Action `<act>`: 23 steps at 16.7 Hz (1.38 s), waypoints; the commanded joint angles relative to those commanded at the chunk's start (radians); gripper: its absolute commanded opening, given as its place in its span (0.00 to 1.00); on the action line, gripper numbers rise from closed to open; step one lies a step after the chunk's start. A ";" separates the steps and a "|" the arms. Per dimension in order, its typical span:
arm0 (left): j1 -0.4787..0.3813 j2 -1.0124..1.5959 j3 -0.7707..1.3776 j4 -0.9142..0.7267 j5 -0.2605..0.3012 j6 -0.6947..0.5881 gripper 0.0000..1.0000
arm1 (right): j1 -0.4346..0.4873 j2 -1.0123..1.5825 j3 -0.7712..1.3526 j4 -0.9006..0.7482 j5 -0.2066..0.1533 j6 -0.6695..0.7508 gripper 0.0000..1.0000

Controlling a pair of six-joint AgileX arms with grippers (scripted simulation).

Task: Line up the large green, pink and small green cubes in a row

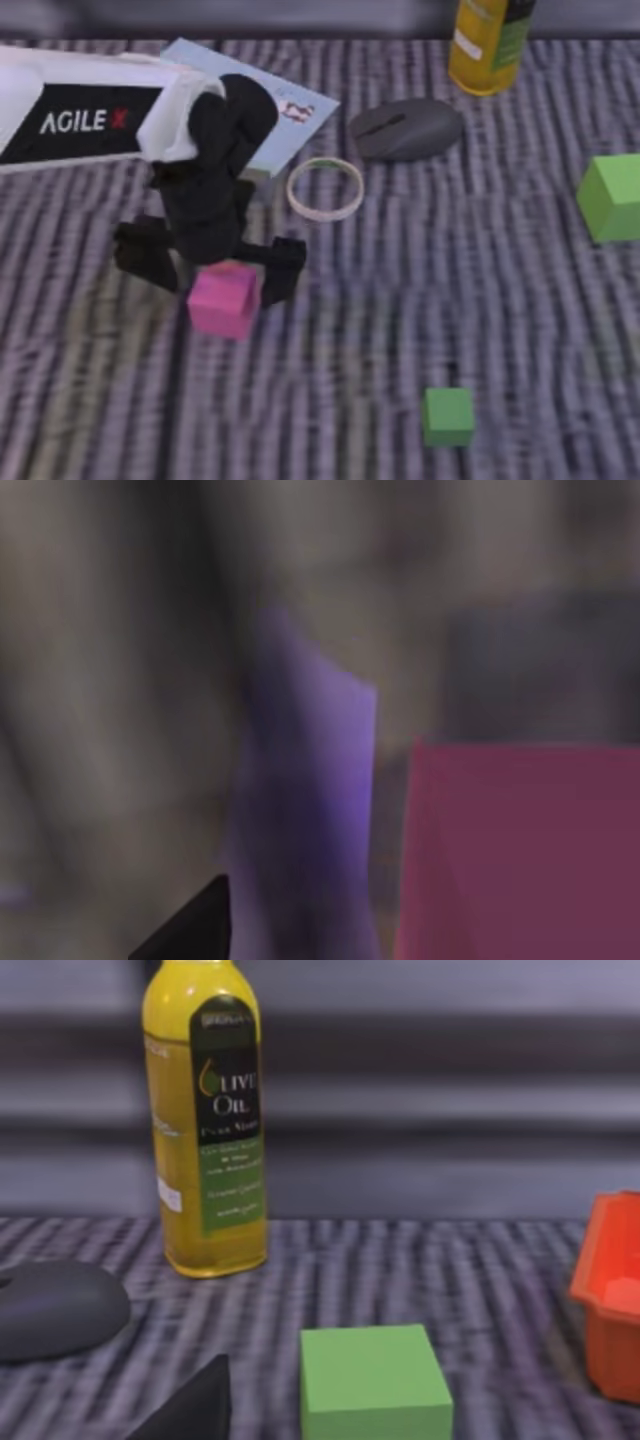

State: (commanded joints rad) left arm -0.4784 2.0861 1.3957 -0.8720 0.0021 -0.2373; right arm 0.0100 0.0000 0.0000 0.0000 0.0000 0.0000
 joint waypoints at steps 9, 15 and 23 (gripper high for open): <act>-0.001 0.033 -0.045 0.071 0.000 0.000 0.85 | 0.000 0.000 0.000 0.000 0.000 0.000 1.00; -0.001 0.033 -0.045 0.071 0.000 0.000 0.40 | 0.000 0.000 0.000 0.000 0.000 0.000 1.00; -0.001 0.033 -0.045 0.071 0.000 0.000 0.00 | 0.000 0.000 0.000 0.000 0.000 0.000 1.00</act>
State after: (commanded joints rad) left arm -0.4792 2.1195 1.3503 -0.8015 0.0024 -0.2375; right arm 0.0100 0.0000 0.0000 0.0000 0.0000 0.0000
